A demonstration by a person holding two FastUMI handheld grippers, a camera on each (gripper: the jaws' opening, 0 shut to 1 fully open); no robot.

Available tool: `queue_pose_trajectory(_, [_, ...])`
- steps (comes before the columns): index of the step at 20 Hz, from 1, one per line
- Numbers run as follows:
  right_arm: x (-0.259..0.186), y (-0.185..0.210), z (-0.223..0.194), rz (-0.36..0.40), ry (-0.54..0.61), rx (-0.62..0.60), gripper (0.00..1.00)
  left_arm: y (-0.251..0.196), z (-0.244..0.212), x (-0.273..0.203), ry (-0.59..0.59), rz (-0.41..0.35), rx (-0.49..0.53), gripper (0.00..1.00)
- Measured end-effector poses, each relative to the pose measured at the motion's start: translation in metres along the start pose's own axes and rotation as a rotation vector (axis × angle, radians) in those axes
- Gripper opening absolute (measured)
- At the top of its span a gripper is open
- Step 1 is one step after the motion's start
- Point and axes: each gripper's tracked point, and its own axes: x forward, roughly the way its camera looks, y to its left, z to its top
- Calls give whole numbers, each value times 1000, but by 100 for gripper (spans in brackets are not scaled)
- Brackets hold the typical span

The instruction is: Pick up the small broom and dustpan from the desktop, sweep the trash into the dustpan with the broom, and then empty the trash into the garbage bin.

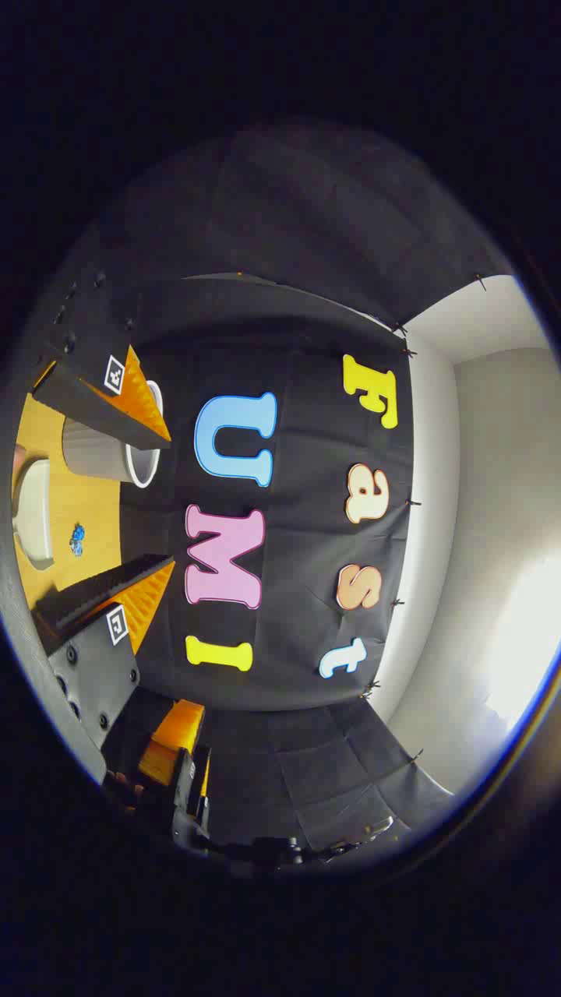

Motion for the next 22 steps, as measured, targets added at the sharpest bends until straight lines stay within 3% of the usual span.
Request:
queue_pose_trajectory(10, [-1, 3, 3, -9, -4, -27, 95, -8, -10, 3, 34, -34, -26, 80])
queue_pose_trajectory(22, [18, 4, 8, 51, 16, -57, 95, -22, -8, 16, 69, -60, -67, 80])
